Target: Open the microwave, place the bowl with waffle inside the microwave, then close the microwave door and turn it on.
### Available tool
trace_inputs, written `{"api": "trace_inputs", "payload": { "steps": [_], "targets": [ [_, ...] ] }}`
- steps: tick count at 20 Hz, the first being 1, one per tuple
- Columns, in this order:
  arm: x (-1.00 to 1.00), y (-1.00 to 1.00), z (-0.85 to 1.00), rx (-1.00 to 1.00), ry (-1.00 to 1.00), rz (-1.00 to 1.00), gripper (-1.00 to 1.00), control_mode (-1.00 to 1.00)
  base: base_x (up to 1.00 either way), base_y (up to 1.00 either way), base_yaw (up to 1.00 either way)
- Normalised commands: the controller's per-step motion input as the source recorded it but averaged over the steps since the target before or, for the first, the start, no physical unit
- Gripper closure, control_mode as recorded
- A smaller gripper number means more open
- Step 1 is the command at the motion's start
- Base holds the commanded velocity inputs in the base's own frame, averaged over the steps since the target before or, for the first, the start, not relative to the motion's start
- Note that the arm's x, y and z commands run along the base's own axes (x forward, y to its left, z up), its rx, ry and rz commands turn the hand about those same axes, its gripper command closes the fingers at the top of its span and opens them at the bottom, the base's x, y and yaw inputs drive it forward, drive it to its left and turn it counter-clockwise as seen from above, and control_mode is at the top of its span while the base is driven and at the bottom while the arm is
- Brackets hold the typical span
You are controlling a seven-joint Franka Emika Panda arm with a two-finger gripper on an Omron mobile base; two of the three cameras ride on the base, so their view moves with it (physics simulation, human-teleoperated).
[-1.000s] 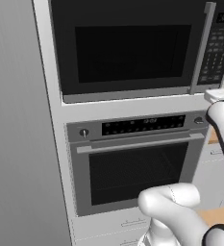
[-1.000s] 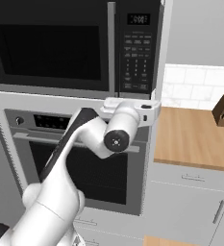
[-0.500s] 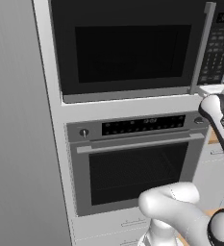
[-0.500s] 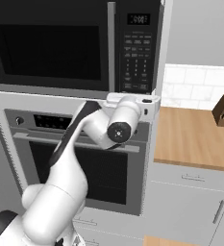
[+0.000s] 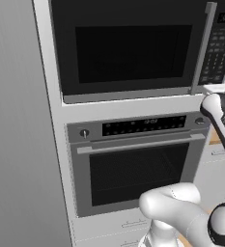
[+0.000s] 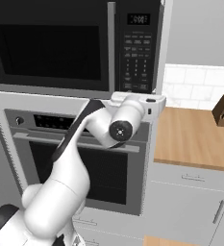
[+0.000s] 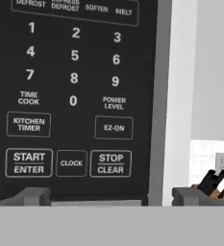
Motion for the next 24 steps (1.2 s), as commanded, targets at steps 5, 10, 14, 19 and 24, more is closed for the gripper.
{"api": "trace_inputs", "payload": {
  "steps": [5, 10, 14, 19, 24],
  "targets": [
    [0.0, 0.08, 0.06, 0.0, 0.0, 0.0, -1.0, -1.0, 0.0, 0.0, 0.0],
    [0.06, 0.04, 0.02, 0.0, 0.0, 0.0, -1.0, -1.0, 0.0, 0.0, 0.0],
    [0.19, 0.0, 0.0, 0.0, 0.0, 0.0, -1.0, -1.0, 0.0, 0.0, 0.0],
    [0.13, 0.0, 0.0, 0.0, 0.0, 0.0, -1.0, -1.0, 0.0, 0.0, 0.0],
    [0.06, 0.0, 0.0, 0.0, 0.0, 0.0, -1.0, -1.0, 0.0, 0.0, 0.0]
  ]
}}
